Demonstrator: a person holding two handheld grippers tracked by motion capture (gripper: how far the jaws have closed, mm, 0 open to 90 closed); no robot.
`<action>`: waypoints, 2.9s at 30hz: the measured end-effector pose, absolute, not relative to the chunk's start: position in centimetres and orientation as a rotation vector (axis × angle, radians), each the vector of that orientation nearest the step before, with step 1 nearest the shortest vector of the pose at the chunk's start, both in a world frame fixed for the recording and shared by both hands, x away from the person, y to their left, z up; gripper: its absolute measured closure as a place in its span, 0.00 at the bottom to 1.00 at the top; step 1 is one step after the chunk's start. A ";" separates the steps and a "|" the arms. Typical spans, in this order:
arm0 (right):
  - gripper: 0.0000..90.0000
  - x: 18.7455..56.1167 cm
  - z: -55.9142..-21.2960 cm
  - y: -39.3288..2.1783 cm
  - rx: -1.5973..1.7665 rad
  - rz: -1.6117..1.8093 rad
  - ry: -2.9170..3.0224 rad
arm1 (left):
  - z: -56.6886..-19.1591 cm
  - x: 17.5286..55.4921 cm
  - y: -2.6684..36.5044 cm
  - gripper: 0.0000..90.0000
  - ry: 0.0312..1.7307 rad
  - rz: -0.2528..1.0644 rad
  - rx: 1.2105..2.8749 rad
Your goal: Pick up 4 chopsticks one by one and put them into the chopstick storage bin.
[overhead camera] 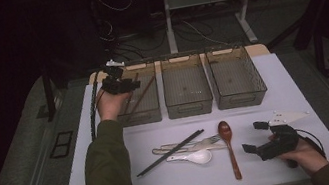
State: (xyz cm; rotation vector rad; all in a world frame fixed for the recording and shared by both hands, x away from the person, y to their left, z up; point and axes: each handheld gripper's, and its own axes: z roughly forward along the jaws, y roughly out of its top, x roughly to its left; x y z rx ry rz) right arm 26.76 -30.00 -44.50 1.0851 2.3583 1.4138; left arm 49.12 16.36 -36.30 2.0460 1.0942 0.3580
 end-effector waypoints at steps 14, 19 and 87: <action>0.01 26.8 -44.5 -30.0 1.082 1.410 2.360 | -35.3 47.3 15.8 0.47 0.989 0.334 2.066; 0.01 26.8 -44.5 -30.0 1.082 1.409 2.358 | -35.1 46.4 15.9 0.41 0.964 0.340 2.080; 0.01 26.7 -44.4 -30.0 1.083 1.397 2.356 | -41.4 30.4 14.1 0.19 0.738 0.275 2.076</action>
